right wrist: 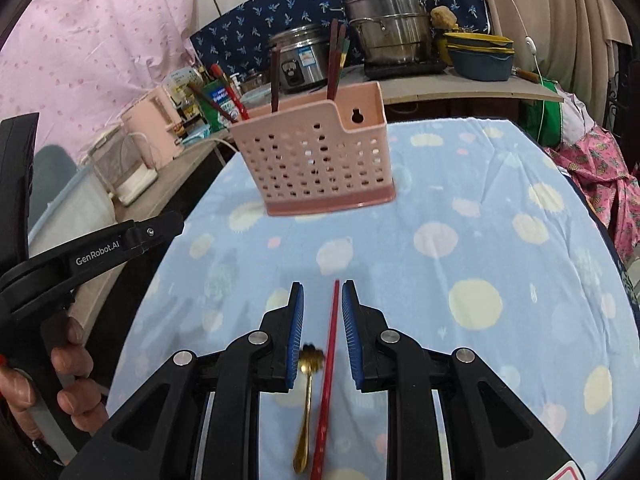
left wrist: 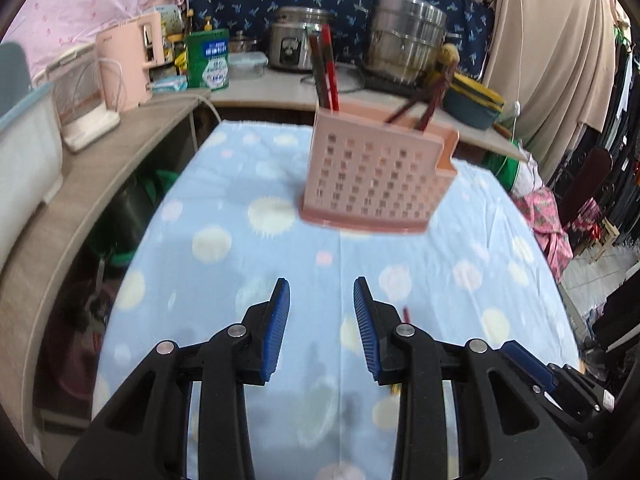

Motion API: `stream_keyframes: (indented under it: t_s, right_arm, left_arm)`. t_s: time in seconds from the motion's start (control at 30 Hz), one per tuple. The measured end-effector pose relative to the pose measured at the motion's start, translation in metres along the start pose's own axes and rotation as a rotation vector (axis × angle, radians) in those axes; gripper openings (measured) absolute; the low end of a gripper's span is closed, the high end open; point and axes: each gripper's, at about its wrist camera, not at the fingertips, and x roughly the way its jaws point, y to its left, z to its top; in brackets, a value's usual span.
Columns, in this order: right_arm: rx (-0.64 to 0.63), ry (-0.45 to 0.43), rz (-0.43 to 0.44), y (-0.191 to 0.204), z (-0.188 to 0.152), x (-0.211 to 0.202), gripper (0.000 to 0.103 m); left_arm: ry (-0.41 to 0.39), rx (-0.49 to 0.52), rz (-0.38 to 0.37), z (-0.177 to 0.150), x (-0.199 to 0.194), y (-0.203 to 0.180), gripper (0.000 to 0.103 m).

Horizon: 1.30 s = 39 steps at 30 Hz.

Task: Organize utensils
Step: 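Move both grippers back down to the last chopstick and gold spoon, then grasp the last red chopstick with the right gripper while the left gripper grasps the gold spoon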

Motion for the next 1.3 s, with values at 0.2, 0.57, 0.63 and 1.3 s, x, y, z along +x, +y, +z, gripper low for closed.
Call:
stream_keyframes:
  t_s: [0.2, 0.57, 0.63, 1.3]
  right_arm:
    - [-0.033, 0.077, -0.015, 0.003, -0.050, -0.004, 0.021]
    - [-0.119, 0.183, -0.036, 0.005, -0.118, -0.012, 0.021]
    - [-0.123, 0.194, -0.035, 0.005, -0.125, -0.013, 0.021]
    - [-0.139, 0.225, -0.039, 0.009, -0.138, -0.007, 0.008]
  left_arm:
    - [0.067, 0.008, 0.020, -0.047, -0.001, 0.003, 0.032]
    - [0.163, 0.010, 0.028, -0.101, -0.002, 0.005, 0.032]
    - [0.169, 0.011, 0.029, -0.105, -0.003, 0.004, 0.032]
    - [0.209, 0.070, 0.004, -0.129, -0.002, -0.019, 0.047]
